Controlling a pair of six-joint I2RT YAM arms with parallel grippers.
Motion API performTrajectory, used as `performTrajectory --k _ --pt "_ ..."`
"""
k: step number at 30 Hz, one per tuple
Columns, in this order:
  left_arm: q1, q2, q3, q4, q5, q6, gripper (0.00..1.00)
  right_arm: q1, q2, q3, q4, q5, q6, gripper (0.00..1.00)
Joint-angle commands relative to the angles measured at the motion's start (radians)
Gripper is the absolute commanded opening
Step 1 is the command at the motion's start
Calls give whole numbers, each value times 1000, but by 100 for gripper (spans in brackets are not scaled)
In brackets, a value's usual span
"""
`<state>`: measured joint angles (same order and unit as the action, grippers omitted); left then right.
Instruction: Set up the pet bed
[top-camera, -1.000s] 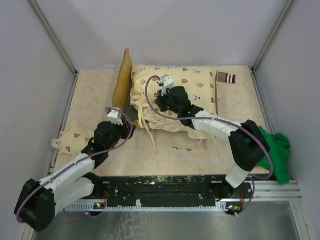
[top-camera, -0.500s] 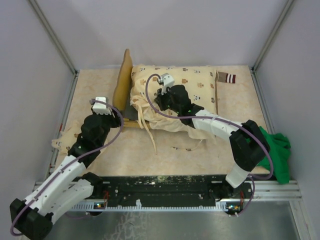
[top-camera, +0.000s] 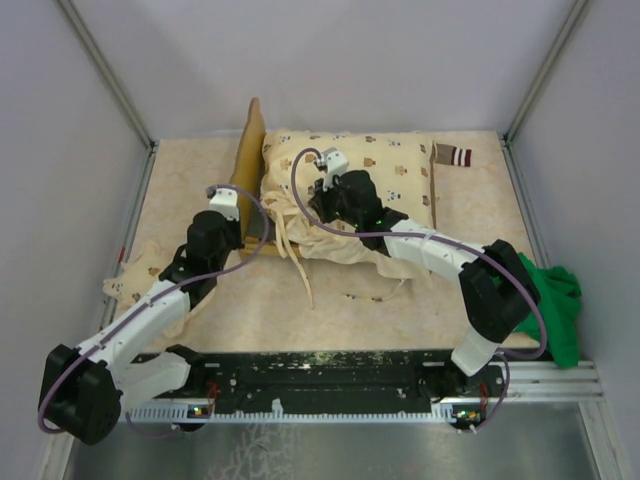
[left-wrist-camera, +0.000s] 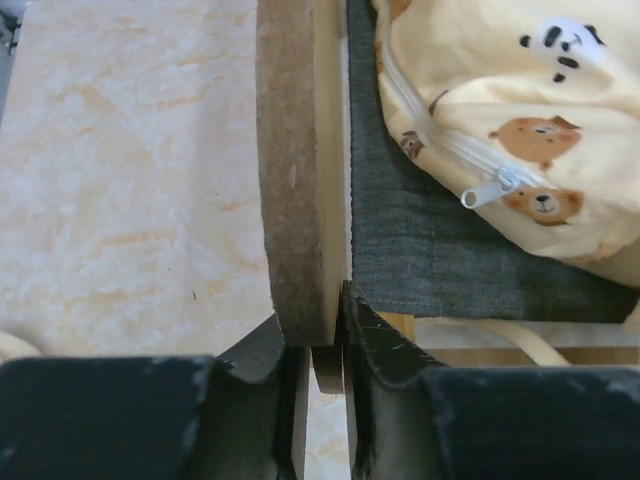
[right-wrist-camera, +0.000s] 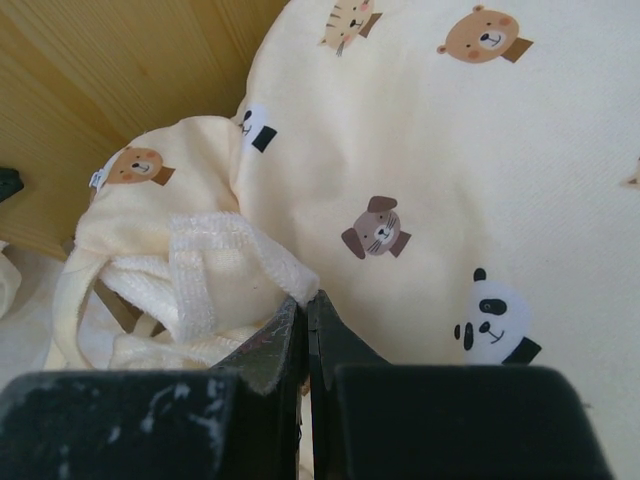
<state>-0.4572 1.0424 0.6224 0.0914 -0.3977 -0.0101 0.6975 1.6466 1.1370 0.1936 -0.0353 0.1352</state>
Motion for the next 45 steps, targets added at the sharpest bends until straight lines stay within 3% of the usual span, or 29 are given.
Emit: performTrajectory --k 1,2,4,9,19,21,25,32,38,45 --pt "2 -49 51 32 146 41 11 -12 -30 16 39 11 18 0" --pt "2 -75 47 36 175 32 3 -12 -34 26 7 17 24 0" --pt "2 -120 38 56 217 9 0 -12 -53 21 -23 15 35 1" --pt "2 -135 61 25 243 -105 0 -12 -180 -148 108 111 113 35" --pt "2 -66 280 -142 235 -141 0 29 -436 -300 82 221 231 44" --pt "3 -60 313 -163 239 -161 0 85 -482 -353 110 295 236 45" --pt "2 -49 362 -210 260 -206 0 272 -521 -485 322 502 199 46" --pt "2 -25 417 -247 292 -244 0 457 -363 -581 606 591 132 47" --pt "2 -20 484 -304 292 -275 0 602 -83 -547 955 583 -125 47" --pt "3 -4 542 -403 290 -321 0 626 217 -443 1237 598 -199 50"
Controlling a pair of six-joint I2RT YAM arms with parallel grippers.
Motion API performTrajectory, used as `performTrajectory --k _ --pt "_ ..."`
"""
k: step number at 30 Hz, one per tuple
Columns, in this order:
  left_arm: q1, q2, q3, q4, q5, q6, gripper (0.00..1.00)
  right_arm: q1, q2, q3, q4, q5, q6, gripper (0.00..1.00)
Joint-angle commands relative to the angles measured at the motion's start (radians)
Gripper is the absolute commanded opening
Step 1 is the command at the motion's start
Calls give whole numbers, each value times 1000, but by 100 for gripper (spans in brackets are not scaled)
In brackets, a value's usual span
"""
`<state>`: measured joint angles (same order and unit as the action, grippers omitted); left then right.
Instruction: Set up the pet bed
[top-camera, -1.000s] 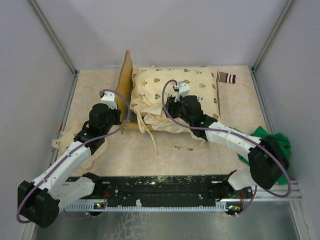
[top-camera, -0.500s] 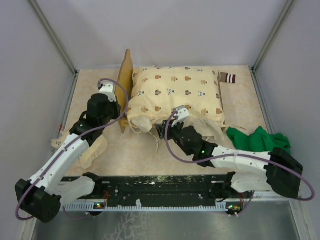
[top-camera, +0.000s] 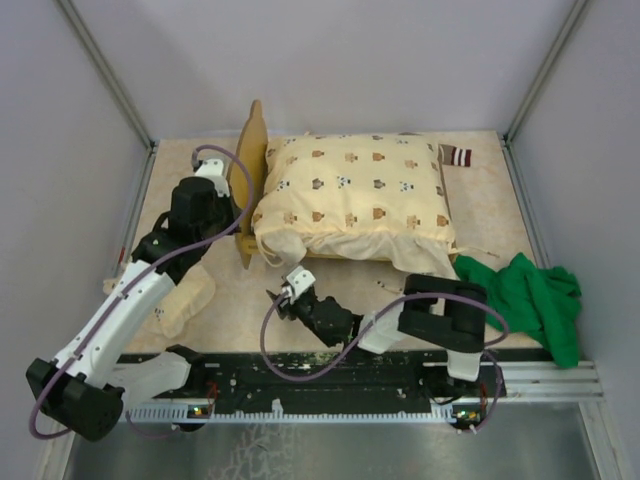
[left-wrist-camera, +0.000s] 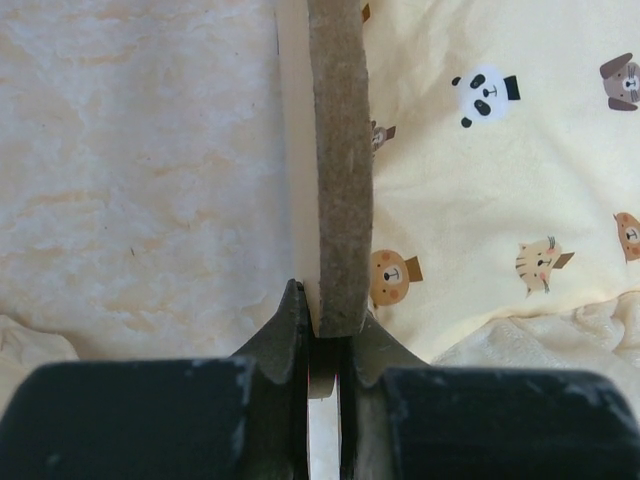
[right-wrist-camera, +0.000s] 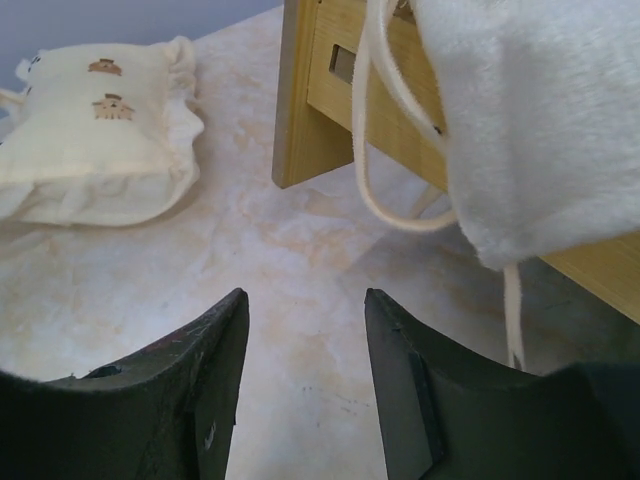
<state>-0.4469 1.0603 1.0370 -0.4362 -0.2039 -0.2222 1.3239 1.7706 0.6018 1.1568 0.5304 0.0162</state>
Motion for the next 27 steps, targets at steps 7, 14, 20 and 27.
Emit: performTrajectory --k 7,14,20,27 --pt "-8 -10 175 56 108 -126 0 -26 269 179 374 166 2 53" --pt "-7 -32 197 43 121 -138 0 -53 347 220 423 204 49 58" --pt "-9 -38 205 34 139 -168 0 -70 392 281 429 296 12 61" --pt "-7 -58 198 25 135 -174 0 -107 421 329 467 255 -41 33"
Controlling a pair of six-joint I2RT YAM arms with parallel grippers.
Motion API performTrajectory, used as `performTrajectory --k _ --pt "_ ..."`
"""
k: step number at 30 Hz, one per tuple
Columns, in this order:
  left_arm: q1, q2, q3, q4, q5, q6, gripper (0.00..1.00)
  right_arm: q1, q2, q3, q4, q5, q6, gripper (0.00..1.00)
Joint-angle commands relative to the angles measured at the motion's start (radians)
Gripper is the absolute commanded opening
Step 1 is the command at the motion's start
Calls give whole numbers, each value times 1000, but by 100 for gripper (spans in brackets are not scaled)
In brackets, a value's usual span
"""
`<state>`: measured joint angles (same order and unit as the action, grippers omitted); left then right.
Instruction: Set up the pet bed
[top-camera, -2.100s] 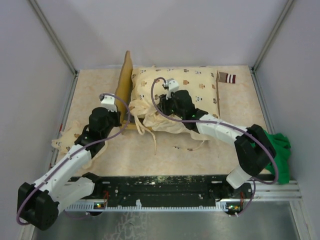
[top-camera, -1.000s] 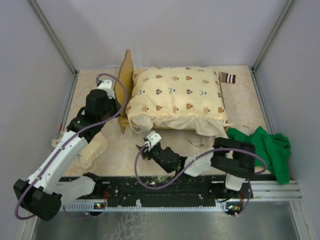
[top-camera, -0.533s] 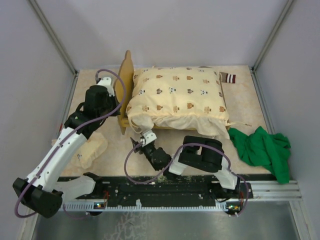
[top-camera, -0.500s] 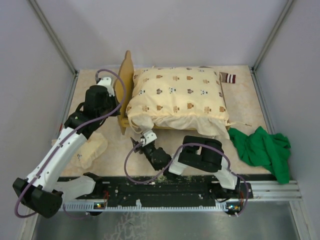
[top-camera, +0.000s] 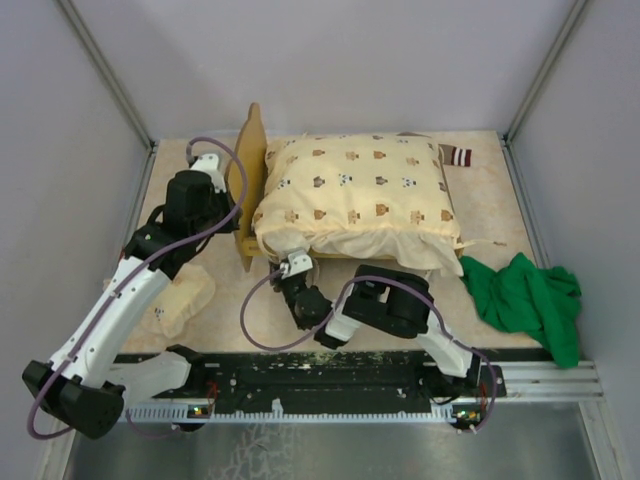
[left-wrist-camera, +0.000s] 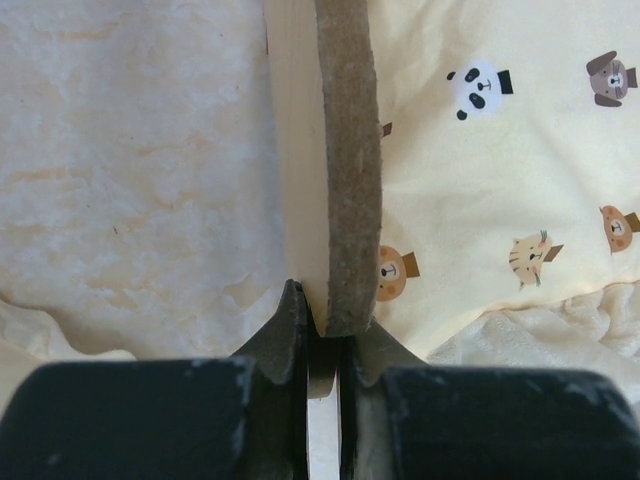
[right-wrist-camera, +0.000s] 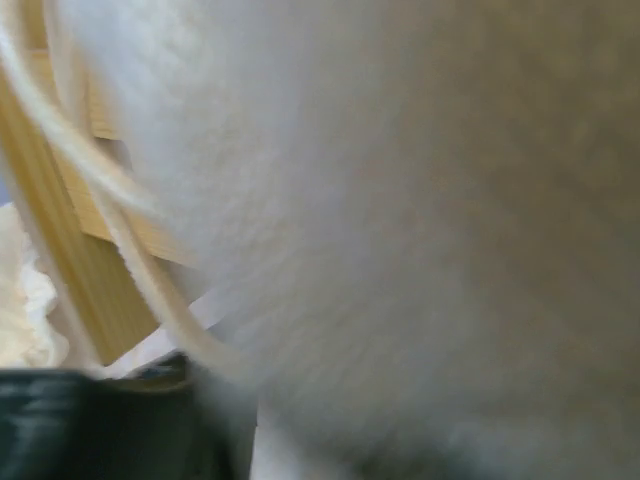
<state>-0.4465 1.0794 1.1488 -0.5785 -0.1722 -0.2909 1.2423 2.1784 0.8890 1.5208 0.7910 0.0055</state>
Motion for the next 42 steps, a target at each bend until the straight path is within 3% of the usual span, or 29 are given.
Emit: performTrajectory --k 1,3,9,17,27,33,42 --pt "-8 -75 84 169 101 -105 0 -26 11 35 109 -5 -28 18" --pt "-8 -75 75 184 98 -109 0 -26 5 0 128 -27 -24 0" --pt "-8 -38 87 256 86 -124 0 -26 -31 -158 201 -187 54 0" --pt "-8 -4 113 287 42 -106 0 -19 -106 -292 150 -354 94 0" --pt "-8 19 51 358 30 -70 0 114 -216 -297 -131 -447 14 0" --pt "-8 28 -21 393 29 -73 0 167 -218 -309 -194 -457 38 0" --pt "-6 11 -130 428 23 -92 0 194 -182 -230 -371 -674 -3 0"
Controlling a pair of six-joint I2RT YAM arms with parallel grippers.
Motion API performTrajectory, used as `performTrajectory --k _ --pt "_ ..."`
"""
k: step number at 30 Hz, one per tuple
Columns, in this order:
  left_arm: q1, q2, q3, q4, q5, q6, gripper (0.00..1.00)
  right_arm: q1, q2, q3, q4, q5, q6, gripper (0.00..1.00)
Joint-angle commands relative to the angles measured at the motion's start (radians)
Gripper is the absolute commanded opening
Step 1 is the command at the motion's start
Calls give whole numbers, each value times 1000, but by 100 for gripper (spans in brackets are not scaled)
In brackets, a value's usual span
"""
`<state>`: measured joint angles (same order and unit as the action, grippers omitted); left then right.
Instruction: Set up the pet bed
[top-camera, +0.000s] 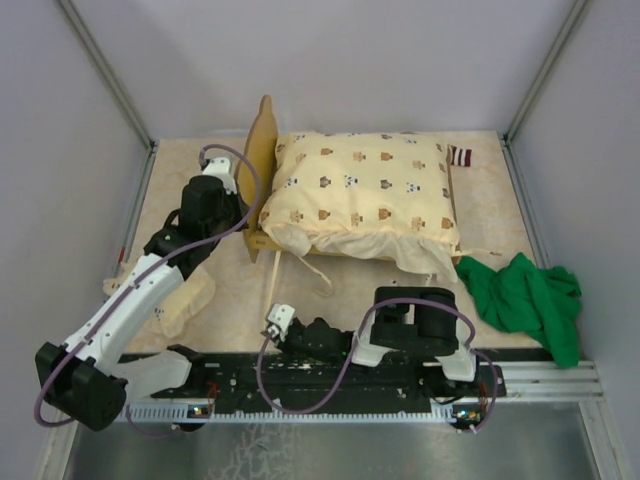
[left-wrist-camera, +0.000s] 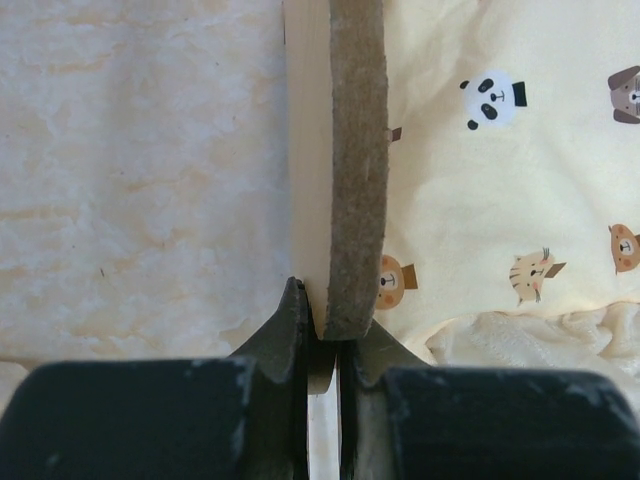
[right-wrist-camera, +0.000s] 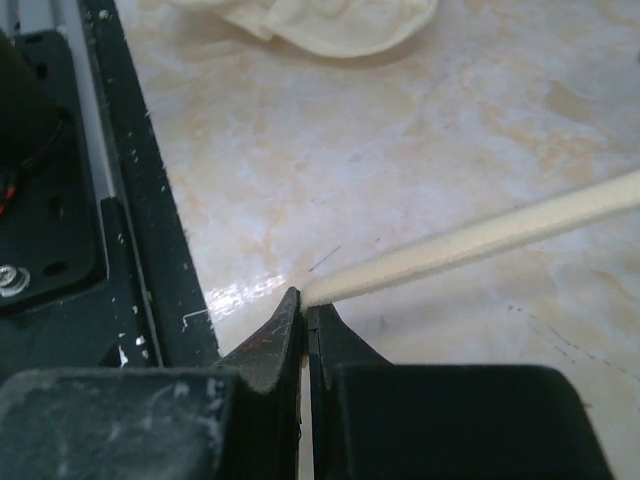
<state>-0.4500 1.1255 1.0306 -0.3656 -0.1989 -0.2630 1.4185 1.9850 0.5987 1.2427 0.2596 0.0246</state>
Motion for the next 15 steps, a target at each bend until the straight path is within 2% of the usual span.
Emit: performTrajectory --k 1,10,13,15 --pt "-1 -34 -18 218 50 -119 0 20 19 78 -118 -145 -28 0" --pt "26 -25 -64 227 77 -142 1 5 28 119 -112 56 35 0" --pt "31 -40 -111 236 103 -166 9 -15 30 122 -111 73 74 0" --pt "32 -56 -148 235 119 -180 19 -18 19 124 -132 82 70 2"
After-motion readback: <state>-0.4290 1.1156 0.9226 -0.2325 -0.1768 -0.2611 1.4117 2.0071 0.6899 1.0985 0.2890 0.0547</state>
